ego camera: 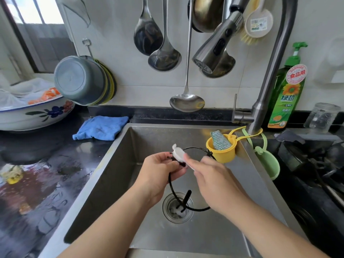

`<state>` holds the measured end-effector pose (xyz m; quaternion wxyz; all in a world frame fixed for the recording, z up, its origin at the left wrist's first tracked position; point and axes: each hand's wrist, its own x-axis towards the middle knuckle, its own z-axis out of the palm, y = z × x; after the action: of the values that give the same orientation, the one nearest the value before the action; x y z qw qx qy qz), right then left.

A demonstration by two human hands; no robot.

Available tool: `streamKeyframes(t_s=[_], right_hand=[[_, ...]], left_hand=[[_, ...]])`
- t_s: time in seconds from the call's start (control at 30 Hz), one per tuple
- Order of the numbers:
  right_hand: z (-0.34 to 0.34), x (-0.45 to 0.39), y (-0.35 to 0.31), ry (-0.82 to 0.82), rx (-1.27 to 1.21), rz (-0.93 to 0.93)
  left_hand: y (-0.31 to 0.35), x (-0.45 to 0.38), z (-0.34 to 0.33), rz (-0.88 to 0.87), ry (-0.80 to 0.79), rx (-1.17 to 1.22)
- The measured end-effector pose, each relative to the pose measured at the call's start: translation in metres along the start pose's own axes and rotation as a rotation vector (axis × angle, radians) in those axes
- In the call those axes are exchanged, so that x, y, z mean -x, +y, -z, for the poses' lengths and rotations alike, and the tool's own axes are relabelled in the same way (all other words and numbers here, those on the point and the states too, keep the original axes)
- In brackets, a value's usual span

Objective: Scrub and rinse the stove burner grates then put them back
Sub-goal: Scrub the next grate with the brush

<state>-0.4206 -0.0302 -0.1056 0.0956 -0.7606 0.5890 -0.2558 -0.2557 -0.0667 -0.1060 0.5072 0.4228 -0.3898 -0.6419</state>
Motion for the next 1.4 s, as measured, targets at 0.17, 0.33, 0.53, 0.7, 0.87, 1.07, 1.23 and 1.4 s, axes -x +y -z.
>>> streamKeyframes(t_s=[0.17, 0.33, 0.53, 0.7, 0.87, 1.07, 1.23, 1.4], right_hand=[[-0.002, -0.003, -0.001, 0.039, 0.014, 0.076], [0.003, 0.003, 0.012, 0.007, 0.028, -0.001], [-0.005, -0.005, -0.009, 0.08, 0.054, 0.118], [-0.001, 0.006, 0.004, 0.036, 0.081, 0.054], [-0.007, -0.007, -0.014, 0.114, 0.094, 0.099], [-0.002, 0.005, 0.001, 0.049, 0.111, 0.039], [-0.009, -0.006, -0.009, 0.123, 0.075, 0.101], [-0.002, 0.005, 0.007, 0.079, 0.119, 0.048]], left_hand=[[0.002, 0.001, -0.004, -0.061, -0.005, -0.006], [0.008, -0.005, 0.009, -0.016, 0.054, 0.106], [0.002, 0.0, -0.006, -0.068, 0.012, 0.042], [0.004, -0.004, 0.008, -0.041, 0.059, 0.105], [-0.001, 0.004, -0.011, -0.081, -0.02, 0.024], [0.003, -0.001, 0.003, -0.08, 0.036, 0.077], [-0.004, 0.005, -0.013, -0.082, -0.045, 0.067], [0.006, -0.006, 0.004, -0.06, 0.037, 0.222]])
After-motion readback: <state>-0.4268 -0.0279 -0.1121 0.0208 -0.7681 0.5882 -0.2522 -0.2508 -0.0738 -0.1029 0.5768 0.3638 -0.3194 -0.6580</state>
